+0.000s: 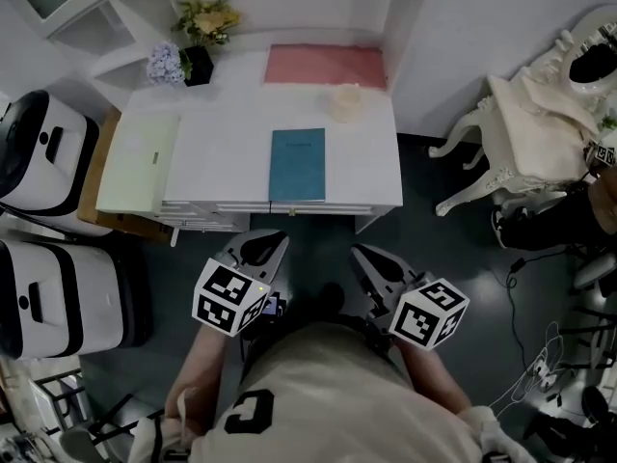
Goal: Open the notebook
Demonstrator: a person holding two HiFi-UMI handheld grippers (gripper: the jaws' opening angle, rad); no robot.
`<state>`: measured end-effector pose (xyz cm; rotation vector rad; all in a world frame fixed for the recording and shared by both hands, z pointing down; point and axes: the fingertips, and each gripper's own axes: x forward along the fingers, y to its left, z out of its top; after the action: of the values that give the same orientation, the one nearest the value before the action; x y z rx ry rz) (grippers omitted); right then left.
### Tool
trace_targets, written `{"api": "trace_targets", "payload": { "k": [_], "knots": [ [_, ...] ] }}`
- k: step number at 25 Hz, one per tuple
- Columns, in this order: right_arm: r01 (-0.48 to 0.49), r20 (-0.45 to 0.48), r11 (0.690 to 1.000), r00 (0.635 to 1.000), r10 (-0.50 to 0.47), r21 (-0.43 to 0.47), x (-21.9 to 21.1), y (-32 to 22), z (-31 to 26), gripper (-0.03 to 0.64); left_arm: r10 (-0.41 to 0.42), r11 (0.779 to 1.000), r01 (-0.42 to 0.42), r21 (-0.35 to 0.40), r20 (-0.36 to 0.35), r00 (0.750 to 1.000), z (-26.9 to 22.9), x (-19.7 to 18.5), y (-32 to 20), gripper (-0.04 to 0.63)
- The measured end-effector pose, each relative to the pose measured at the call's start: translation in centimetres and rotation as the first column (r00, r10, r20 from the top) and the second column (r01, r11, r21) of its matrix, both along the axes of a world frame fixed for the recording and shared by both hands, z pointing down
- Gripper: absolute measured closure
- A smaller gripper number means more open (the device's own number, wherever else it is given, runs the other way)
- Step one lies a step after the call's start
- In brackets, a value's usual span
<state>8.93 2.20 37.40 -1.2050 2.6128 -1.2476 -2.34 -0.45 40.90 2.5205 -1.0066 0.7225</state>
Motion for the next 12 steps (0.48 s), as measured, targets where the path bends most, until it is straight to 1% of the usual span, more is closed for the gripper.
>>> {"api": "trace_targets", "payload": {
  "k": [4, 7, 8, 9, 10, 12],
  "knots": [
    [0.036, 0.005, 0.999, 0.999, -0.036, -0.015, 1.6, -1.3, 0.5, 0.603, -0.009, 1.0, 0.006, 0.017, 0.14, 0.99, 2.1, 0.4, -1.5, 0.577],
    [0.057, 0.012, 0.998, 0.998, -0.057, -0.025, 2.9, -2.0, 1.1, 0.603, -0.021, 1.0, 0.017, 0.02, 0.207, 0.978, 3.0, 0.7, -2.4, 0.57],
    [0.065, 0.016, 0.997, 0.998, -0.065, -0.029, 3.4, -2.3, 1.2, 0.603, -0.021, 1.0, 0.018, 0.016, 0.223, 0.975, 3.3, 1.0, -2.6, 0.532],
    [0.073, 0.021, 0.997, 0.997, -0.072, -0.033, 3.8, -2.6, 1.4, 0.603, -0.018, 1.0, 0.017, 0.007, 0.236, 0.972, 3.6, 1.3, -2.8, 0.462],
    [0.08, 0.026, 0.996, 0.997, -0.079, -0.037, 4.2, -2.8, 1.6, 0.603, -0.014, 1.0, 0.015, -0.001, 0.25, 0.968, 4.0, 1.6, -2.9, 0.417],
    [0.091, 0.033, 0.995, 0.995, -0.09, -0.04, 4.7, -3.1, 1.7, 0.603, -0.01, 1.0, 0.015, -0.016, 0.286, 0.958, 5.1, 2.2, -3.3, 0.397]
  ]
}}
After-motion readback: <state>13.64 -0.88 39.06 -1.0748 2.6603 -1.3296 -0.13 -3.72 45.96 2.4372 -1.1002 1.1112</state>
